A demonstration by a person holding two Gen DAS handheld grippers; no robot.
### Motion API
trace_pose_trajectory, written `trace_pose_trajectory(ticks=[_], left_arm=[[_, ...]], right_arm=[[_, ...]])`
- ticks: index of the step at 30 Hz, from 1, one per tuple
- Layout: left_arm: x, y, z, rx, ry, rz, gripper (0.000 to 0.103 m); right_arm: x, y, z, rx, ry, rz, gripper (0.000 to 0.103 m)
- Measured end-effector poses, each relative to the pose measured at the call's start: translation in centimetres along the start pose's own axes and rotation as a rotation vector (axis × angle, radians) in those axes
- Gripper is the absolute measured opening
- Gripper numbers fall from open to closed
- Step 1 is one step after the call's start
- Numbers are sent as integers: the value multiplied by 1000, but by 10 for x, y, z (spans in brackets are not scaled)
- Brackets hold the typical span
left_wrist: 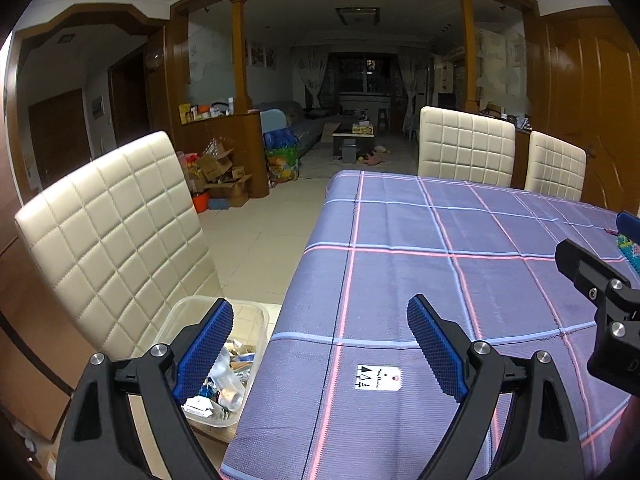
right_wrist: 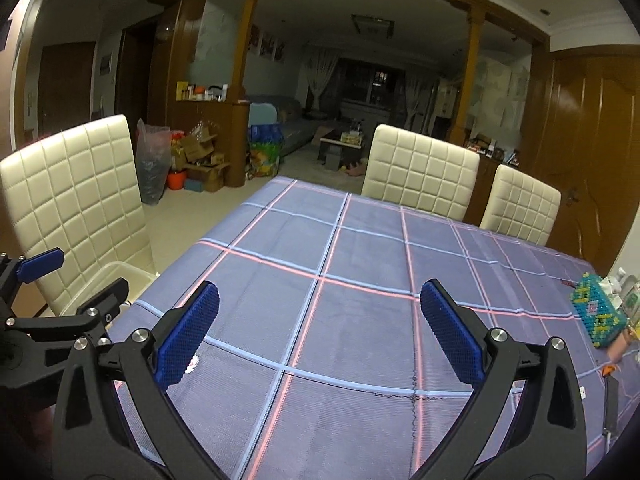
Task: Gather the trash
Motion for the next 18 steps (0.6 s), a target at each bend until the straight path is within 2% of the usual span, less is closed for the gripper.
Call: trace_pose_trajectory(ticks=[18], left_arm=[[-1,-9,9,19,10,6,87]], right_arm=[[3,-11,8,11,12,13,99]])
Point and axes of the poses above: each gripper's, at about its wrist camera, not at the fingertips, and y roughly the way its jaws point, z to its right, x to its underside, the point moved 6 cm from there along y, roughly the way its jaws point, and after that the axes turned 13 degrees about -x, right-handed, at the moved point
